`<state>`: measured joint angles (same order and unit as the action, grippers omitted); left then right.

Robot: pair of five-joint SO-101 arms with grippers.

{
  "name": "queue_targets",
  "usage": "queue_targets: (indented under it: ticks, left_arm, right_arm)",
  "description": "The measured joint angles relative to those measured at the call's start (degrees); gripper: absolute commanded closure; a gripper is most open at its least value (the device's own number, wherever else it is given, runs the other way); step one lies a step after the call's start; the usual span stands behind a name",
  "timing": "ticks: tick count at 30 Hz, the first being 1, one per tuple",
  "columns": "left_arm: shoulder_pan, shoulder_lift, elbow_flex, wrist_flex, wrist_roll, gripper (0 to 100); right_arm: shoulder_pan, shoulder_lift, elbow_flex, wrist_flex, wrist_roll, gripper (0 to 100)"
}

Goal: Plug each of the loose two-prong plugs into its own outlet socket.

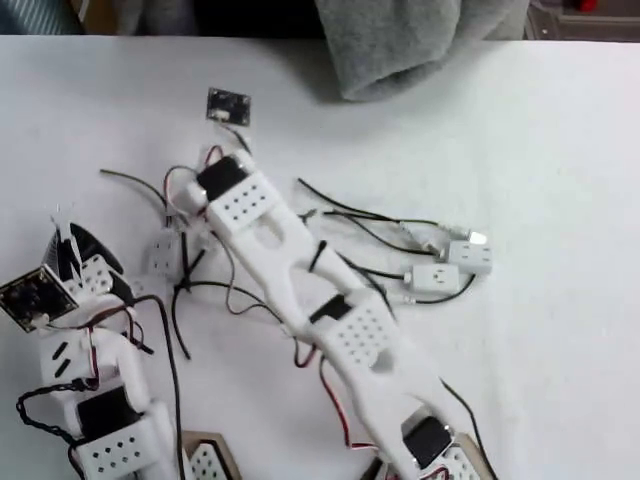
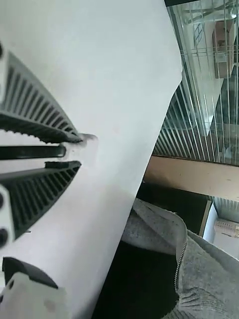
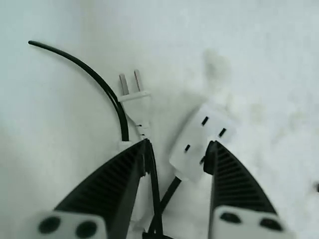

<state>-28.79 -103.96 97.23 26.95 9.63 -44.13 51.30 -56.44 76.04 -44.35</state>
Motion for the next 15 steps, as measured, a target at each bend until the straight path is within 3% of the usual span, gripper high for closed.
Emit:
queue_targets:
  ticks: [7, 15]
  left_arm:
    - [0.0, 0.0, 0.0, 0.0, 0.0, 98]
    - [0.0, 0.0, 0.0, 0.0, 0.0, 98]
  right_arm:
    - [-0.4, 12.7, -16.9, 2.3, -1.1, 81.3]
    - [2.5, 14.6, -25.1, 12.7, -1.1, 81.3]
